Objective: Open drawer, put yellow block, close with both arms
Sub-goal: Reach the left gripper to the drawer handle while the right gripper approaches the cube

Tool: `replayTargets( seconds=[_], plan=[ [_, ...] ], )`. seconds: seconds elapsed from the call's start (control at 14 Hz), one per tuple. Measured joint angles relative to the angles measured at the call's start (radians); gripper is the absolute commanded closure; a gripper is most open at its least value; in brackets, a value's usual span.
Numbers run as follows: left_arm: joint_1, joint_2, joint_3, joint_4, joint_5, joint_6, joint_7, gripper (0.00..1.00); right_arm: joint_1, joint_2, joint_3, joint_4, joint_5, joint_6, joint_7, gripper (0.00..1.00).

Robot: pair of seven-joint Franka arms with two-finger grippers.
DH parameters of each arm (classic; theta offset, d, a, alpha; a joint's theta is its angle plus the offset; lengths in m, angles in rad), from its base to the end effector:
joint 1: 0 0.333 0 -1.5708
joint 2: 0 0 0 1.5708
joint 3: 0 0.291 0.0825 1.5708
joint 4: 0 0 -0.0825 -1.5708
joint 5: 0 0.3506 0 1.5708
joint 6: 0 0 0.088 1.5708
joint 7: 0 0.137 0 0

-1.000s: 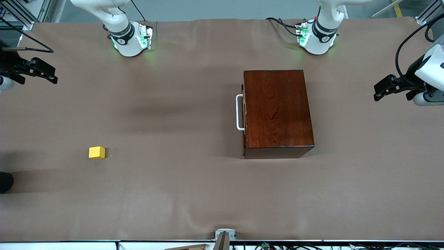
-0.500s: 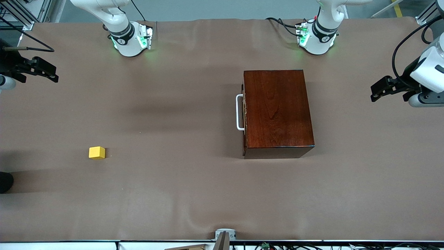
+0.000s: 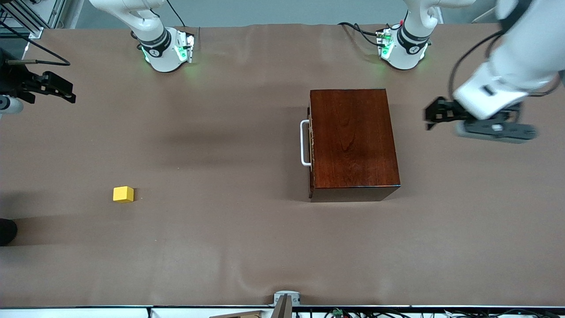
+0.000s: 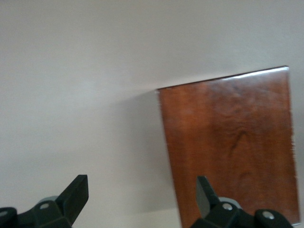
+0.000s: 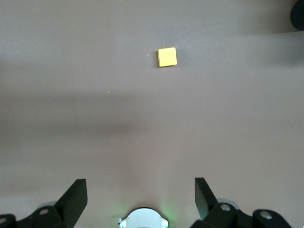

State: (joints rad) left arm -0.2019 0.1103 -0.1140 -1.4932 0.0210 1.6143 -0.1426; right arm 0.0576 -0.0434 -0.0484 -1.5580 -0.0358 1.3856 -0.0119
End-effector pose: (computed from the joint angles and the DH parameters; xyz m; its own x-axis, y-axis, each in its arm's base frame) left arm 0.5307 -0.1673 0.5485 0.9849 -0.1725 0.0126 -0.1724 -0.9850 -0.0068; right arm 0.4849 -0.0014 0.5822 0.9915 0.0147 -0.1290 0.0190 -0.9993 0.0321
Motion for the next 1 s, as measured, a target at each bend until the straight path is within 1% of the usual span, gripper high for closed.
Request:
replayTargets(
  seconds=[0.14, 0.43, 0.64, 0.79, 1.0],
  plan=[
    [-0.084, 0.040, -0.009, 0.026, -0.001, 0.001, -0.115, 0.00, -0.001, 0.001, -0.002, -0.006, 0.000, -0.003, 0.000, 0.00],
    [-0.295, 0.109, -0.016, 0.077, -0.002, 0.000, -0.405, 0.00, -0.003, 0.011, -0.007, -0.009, 0.000, 0.013, 0.001, 0.00],
    [-0.437, 0.172, -0.017, 0.114, -0.002, 0.000, -0.552, 0.00, -0.003, 0.033, -0.008, -0.010, 0.000, 0.038, 0.001, 0.00],
    [-0.522, 0.241, -0.015, 0.147, -0.002, 0.009, -0.648, 0.00, -0.004, 0.053, -0.008, -0.010, 0.000, 0.062, 0.001, 0.00],
    [-0.609, 0.366, -0.010, 0.192, -0.002, 0.089, -0.765, 0.00, -0.016, 0.077, -0.011, -0.025, 0.000, 0.114, 0.001, 0.00]
  ],
)
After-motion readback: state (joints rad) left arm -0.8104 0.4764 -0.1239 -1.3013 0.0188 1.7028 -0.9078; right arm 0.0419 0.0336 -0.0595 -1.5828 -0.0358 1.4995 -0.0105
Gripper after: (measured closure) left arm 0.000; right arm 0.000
